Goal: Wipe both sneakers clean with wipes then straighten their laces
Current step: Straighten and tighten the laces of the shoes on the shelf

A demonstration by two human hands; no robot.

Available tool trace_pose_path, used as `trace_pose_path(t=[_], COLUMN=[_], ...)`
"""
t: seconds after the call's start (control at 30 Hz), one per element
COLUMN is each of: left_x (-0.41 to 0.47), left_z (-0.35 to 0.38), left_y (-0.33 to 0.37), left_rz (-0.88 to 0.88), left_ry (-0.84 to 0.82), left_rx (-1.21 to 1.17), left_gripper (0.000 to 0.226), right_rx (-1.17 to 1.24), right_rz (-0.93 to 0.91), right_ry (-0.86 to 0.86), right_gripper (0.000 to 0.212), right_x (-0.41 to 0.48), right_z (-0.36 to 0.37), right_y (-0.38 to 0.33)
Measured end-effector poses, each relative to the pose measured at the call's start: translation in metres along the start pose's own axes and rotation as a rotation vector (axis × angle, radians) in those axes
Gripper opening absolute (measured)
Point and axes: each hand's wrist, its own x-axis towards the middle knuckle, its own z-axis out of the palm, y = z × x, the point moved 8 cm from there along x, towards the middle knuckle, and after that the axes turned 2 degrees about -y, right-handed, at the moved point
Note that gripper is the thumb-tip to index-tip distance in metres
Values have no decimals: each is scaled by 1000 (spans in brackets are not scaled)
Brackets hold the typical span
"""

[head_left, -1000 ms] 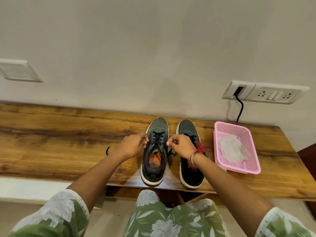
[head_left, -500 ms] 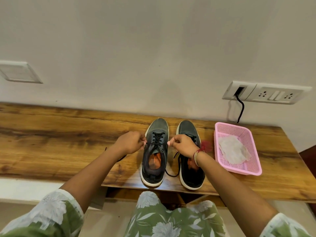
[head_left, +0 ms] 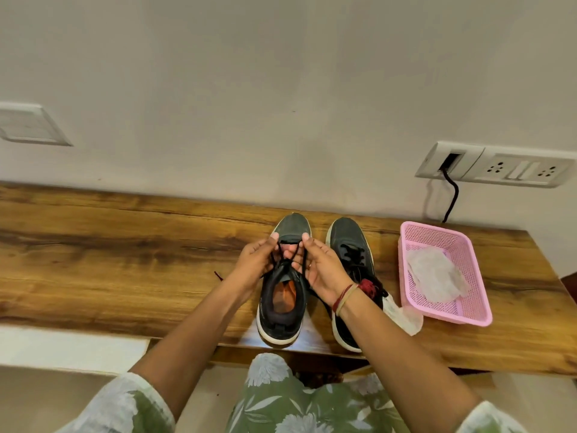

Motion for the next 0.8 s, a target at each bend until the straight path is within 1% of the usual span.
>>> trace_pose_path(t=[0.1,0.2,0.37,0.53,0.67,0.73,0.8], left_x=[-1,-1,-1,1,-1,0,1], left_z=[3,0,-7,-14,-7,-5,-5], left_y=[-3,-3,0,-4,-2,0,2], left_rz=[41,98,162,159,161,153,137], left_ry=[61,83,99,141,97,59,22], left_rx=[-97,-68,26,-70,-136,-116,-84], left_gripper=[22,14,20,24,19,20,25], right_rx=[57,69,105,86,37,44,64], right_rz=[-30,-31,-57,-95,-112,-98,-61], right_ry=[22,5,2,85,189,222,262], right_gripper=[17,12,19,22,18,15,18], right_x=[3,4,4,3,4,6,7], right_z=[-3,-4,-5,-5,-7,-10,-15], right_y=[1,4,9,11,11,9,8])
